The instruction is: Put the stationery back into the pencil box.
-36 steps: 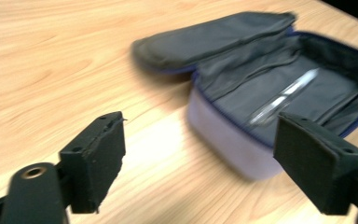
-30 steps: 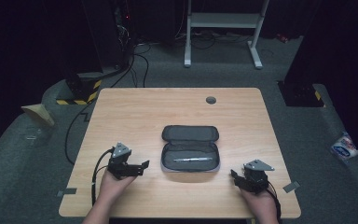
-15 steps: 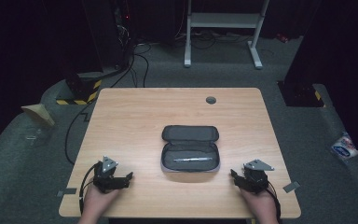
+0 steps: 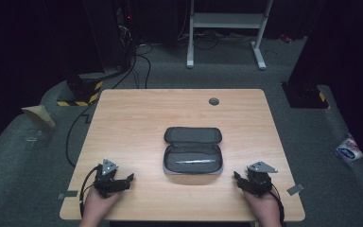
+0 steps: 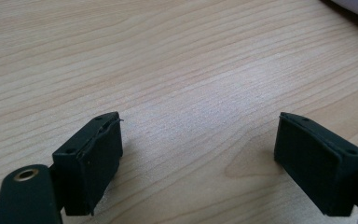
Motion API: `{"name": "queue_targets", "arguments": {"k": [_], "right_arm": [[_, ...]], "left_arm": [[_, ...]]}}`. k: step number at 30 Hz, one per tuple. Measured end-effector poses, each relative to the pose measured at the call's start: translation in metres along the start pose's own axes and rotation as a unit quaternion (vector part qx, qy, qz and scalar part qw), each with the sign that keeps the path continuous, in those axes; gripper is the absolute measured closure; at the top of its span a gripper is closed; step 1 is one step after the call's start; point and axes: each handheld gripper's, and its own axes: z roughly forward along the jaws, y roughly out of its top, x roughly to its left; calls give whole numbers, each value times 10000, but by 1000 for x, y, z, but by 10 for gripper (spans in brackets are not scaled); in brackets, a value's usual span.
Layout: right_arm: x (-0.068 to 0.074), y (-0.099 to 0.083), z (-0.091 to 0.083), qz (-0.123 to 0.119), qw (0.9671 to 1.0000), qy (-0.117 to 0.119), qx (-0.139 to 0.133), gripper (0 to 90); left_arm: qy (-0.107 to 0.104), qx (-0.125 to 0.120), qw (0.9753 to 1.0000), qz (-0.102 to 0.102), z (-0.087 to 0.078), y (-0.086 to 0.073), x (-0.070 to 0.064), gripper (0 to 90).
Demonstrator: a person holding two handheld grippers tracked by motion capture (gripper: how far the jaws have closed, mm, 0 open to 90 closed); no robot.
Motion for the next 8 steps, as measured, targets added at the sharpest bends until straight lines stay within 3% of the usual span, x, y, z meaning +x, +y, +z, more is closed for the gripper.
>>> {"name": "queue_targets", "arguments": {"k": [8], "right_arm": [[0, 1, 1, 11, 10000, -1, 1, 386]], "left_arm": [[-8, 5, 10000, 22, 0, 0, 0, 156]]}}
